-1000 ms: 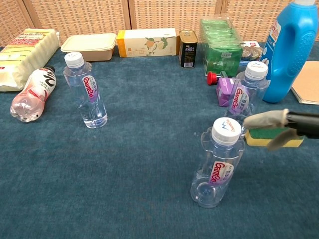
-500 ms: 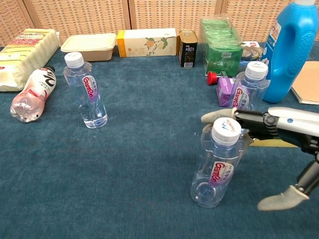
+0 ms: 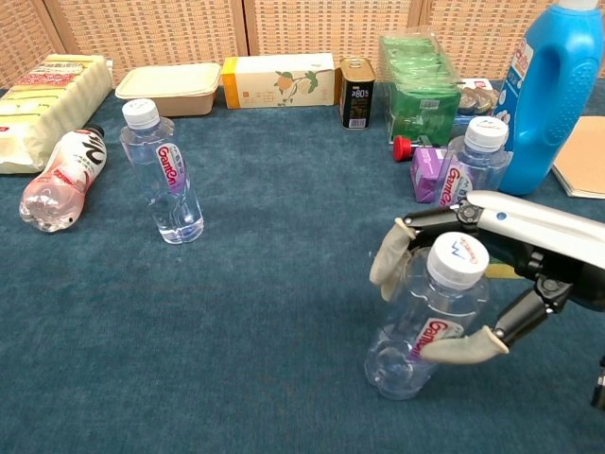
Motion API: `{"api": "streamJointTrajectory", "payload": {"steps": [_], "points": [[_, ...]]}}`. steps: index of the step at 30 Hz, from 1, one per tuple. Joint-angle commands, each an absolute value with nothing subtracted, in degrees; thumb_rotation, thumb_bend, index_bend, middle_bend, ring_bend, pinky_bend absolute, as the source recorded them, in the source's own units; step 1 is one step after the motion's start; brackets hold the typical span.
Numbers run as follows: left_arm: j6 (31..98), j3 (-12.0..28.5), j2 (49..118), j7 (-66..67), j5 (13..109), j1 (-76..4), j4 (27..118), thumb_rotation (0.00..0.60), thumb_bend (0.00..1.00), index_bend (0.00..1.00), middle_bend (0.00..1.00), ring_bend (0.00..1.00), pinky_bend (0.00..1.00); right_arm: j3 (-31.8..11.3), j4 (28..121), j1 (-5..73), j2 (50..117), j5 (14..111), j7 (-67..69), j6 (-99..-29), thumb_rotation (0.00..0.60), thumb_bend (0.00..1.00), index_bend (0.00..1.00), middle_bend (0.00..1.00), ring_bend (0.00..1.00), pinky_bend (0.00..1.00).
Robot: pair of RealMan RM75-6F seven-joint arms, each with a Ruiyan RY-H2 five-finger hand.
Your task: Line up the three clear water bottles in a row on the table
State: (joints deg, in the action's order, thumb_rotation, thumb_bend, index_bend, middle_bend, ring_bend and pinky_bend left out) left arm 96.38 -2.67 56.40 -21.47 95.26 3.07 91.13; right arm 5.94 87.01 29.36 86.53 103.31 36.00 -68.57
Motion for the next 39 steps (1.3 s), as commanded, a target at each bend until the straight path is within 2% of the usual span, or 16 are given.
{"api": "streamJointTrajectory", "payload": {"steps": [1, 9, 17, 27, 33, 39], "points": [[96.36, -2.74, 56.35, -21.59, 95.39, 3.05, 91.11, 0.600, 0.17, 0.00, 0.00, 0.00, 0.10, 5.80, 87.40, 29.28, 86.73, 103.04, 35.40, -69.02, 0.600, 0.27, 0.41, 0.49, 0.41, 0.54], [96.41, -3.06, 56.15, -22.20, 96.02, 3.03, 91.03, 0.600, 0.17, 0.00, 0.00, 0.00, 0.10, 4.29, 91.83, 30.37, 86.75, 101.74, 31.03, -68.48, 0.600, 0.29, 0.43, 0.51, 0.41, 0.54], [96.36, -3.38, 56.00, -22.96, 96.56, 2.92, 90.66, 0.600, 0.17, 0.00, 0.00, 0.00, 0.10, -1.65, 97.85, 33.49, 88.94, 94.58, 20.26, -62.70, 0.600, 0.29, 0.43, 0.51, 0.42, 0.54], [95.85, -3.63, 55.68, -24.63, 96.79, 2.51, 89.96, 0.600, 0.17, 0.00, 0.00, 0.00, 0.10, -8.19, 100.06, 37.13, 91.23, 82.74, 9.04, -56.52, 0.600, 0.29, 0.43, 0.51, 0.42, 0.57], [95.72, -3.89, 55.49, -25.34, 97.27, 2.28, 89.75, 0.600, 0.18, 0.00, 0.00, 0.00, 0.10, -10.28, 101.67, 37.12, 94.09, 73.97, -0.83, -57.72, 0.600, 0.30, 0.43, 0.51, 0.43, 0.63], [96.10, -4.11, 55.38, -26.21, 97.64, 2.34, 89.38, 0.600, 0.18, 0.00, 0.00, 0.00, 0.10, -12.18, 103.14, 37.16, 96.89, 66.54, -8.75, -60.58, 0.600, 0.31, 0.43, 0.51, 0.45, 0.65]]}}
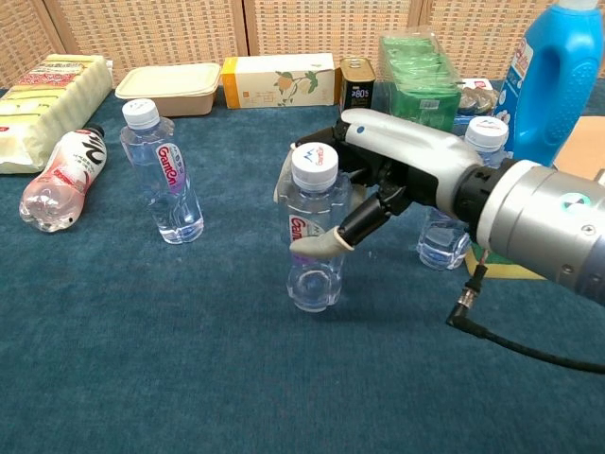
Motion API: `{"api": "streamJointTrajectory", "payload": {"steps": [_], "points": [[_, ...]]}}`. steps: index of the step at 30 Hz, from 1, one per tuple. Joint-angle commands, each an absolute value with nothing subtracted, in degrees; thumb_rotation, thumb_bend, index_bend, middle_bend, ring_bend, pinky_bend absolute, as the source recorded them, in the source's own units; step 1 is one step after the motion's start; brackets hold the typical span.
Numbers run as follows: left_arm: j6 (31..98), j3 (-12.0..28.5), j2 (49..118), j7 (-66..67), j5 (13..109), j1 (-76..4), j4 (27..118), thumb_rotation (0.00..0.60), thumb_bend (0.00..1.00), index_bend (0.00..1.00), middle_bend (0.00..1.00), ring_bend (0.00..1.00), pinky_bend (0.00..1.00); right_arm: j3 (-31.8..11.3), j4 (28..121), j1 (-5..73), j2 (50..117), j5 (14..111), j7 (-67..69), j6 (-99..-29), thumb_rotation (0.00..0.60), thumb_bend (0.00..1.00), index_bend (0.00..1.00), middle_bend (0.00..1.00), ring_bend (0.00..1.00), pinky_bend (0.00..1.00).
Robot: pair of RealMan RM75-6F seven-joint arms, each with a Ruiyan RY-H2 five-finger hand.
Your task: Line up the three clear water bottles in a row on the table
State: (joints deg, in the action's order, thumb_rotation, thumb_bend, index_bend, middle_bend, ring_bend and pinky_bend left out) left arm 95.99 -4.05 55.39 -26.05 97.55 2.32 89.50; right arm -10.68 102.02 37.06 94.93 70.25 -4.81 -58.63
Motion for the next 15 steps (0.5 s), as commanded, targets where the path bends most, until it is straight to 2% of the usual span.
{"api": "streamJointTrajectory", "payload": {"steps": [1, 6, 15], "points": [[96.14, -4.13, 55.37, -26.28, 97.68, 2.34, 89.35, 0.600, 0.17, 0.00, 0.00, 0.00, 0.10, -12.37, 103.25, 37.16, 97.15, 65.94, -9.38, -60.96, 0.600, 0.31, 0.43, 0.51, 0.45, 0.65], [96.25, -4.29, 55.35, -26.60, 97.99, 2.29, 89.15, 0.600, 0.17, 0.00, 0.00, 0.00, 0.10, -13.31, 103.36, 37.23, 98.49, 63.12, -12.73, -63.02, 0.600, 0.31, 0.43, 0.51, 0.46, 0.65], [96.11, -4.41, 55.33, -26.61, 98.04, 2.14, 89.20, 0.600, 0.17, 0.00, 0.00, 0.00, 0.10, -14.32, 101.25, 37.95, 98.23, 61.57, -12.25, -61.86, 0.600, 0.31, 0.43, 0.51, 0.46, 0.65]]}}
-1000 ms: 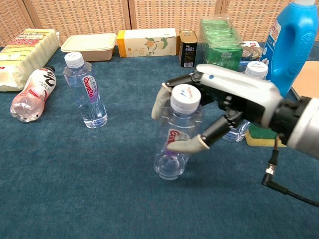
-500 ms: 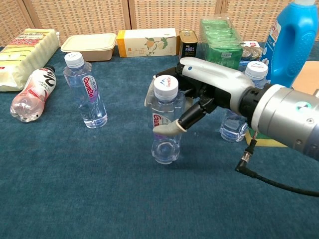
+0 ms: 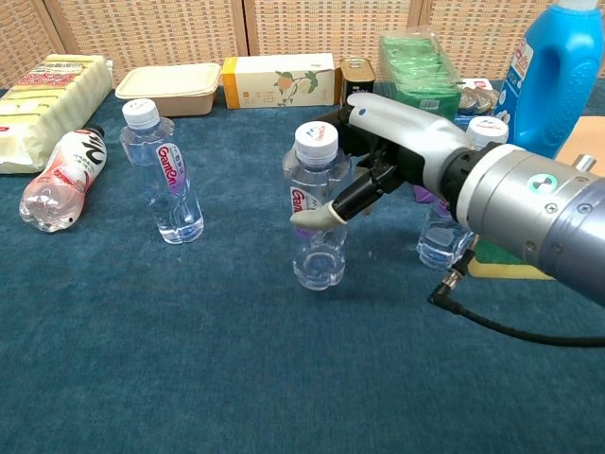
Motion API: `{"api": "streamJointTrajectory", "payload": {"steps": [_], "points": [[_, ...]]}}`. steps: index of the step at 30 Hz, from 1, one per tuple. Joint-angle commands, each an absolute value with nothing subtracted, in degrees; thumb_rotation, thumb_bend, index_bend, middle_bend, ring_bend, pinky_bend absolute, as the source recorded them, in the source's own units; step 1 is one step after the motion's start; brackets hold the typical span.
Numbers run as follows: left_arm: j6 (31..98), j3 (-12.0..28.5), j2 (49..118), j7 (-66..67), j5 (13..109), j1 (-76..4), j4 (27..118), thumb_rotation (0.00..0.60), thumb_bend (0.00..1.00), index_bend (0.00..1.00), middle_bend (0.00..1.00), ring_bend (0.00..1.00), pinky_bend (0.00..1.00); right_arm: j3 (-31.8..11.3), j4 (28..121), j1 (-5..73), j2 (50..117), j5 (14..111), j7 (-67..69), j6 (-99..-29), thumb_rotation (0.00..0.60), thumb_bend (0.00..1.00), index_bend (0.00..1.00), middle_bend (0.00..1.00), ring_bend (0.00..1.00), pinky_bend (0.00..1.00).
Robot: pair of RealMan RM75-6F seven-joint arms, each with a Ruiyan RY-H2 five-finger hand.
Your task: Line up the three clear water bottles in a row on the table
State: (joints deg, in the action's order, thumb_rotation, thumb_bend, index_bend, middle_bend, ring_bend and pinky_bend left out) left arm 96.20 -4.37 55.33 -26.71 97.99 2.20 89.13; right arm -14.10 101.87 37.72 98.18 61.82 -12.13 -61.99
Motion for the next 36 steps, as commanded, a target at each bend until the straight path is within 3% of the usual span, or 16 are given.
{"api": "streamJointTrajectory", "payload": {"steps": [1, 22, 30, 36], "points": [[96.03, -4.44, 55.32, -26.51, 98.09, 2.10, 89.26, 0.600, 0.17, 0.00, 0.00, 0.00, 0.10, -14.45, 100.97, 38.06, 98.35, 61.40, -12.32, -61.87, 0.600, 0.31, 0.43, 0.51, 0.46, 0.65], [95.67, -4.79, 55.02, -27.52, 98.15, 1.72, 89.06, 0.600, 0.17, 0.00, 0.00, 0.00, 0.10, -17.56, 97.74, 41.58, 98.66, 53.28, -17.82, -60.56, 0.600, 0.33, 0.43, 0.49, 0.44, 0.65], [95.94, -4.91, 55.01, -27.77, 98.31, 1.78, 88.96, 0.600, 0.18, 0.00, 0.00, 0.00, 0.10, -17.19, 98.65, 42.07, 97.13, 52.13, -18.48, -59.80, 0.600, 0.32, 0.28, 0.33, 0.29, 0.65], [96.08, -5.17, 54.89, -28.17, 98.76, 1.76, 88.82, 0.600, 0.17, 0.00, 0.00, 0.00, 0.10, -17.37, 99.50, 42.17, 96.38, 52.10, -18.22, -60.36, 0.600, 0.31, 0.26, 0.29, 0.26, 0.65]]}}
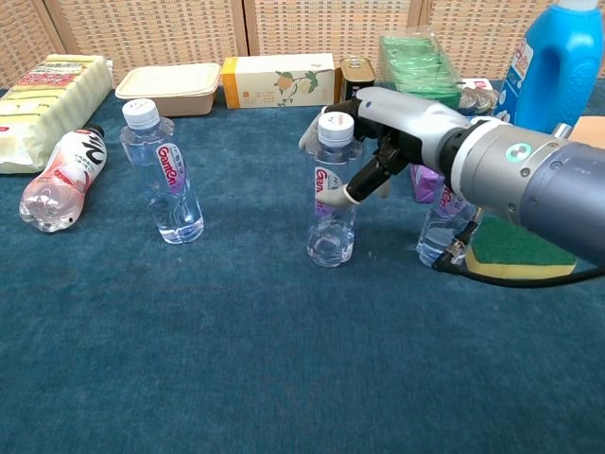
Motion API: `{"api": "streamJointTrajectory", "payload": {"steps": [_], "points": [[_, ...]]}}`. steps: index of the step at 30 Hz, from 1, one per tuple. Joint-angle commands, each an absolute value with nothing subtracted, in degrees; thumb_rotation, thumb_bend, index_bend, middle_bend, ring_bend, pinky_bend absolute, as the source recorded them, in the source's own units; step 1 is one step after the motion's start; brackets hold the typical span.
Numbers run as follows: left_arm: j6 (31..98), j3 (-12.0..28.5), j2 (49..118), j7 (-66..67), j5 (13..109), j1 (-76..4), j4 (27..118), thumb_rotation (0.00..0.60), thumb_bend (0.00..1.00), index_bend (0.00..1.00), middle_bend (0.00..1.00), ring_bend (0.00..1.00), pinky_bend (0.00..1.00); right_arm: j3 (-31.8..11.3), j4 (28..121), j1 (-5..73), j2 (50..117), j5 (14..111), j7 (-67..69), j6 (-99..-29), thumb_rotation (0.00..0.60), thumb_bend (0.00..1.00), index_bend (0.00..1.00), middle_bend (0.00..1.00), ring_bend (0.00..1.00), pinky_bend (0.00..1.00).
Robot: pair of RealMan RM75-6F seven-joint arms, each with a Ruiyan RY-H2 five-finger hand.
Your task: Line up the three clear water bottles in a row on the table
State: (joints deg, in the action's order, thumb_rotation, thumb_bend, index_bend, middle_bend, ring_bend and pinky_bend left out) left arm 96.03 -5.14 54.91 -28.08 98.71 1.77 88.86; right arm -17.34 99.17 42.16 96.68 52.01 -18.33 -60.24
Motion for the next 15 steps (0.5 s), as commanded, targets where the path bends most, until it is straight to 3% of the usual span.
{"api": "streamJointTrajectory", "payload": {"steps": [1, 15], "points": [[96.10, -5.19, 54.88, -28.23, 98.79, 1.76, 88.78, 0.600, 0.17, 0.00, 0.00, 0.00, 0.10, -17.38, 99.73, 42.15, 96.20, 52.23, -18.16, -60.49, 0.600, 0.31, 0.26, 0.29, 0.26, 0.65], [96.89, -5.38, 54.78, -29.32, 99.05, 1.96, 88.27, 0.600, 0.17, 0.00, 0.00, 0.00, 0.10, -19.37, 111.88, 40.69, 88.49, 54.00, -18.04, -63.82, 0.600, 0.31, 0.24, 0.24, 0.22, 0.63]]}}
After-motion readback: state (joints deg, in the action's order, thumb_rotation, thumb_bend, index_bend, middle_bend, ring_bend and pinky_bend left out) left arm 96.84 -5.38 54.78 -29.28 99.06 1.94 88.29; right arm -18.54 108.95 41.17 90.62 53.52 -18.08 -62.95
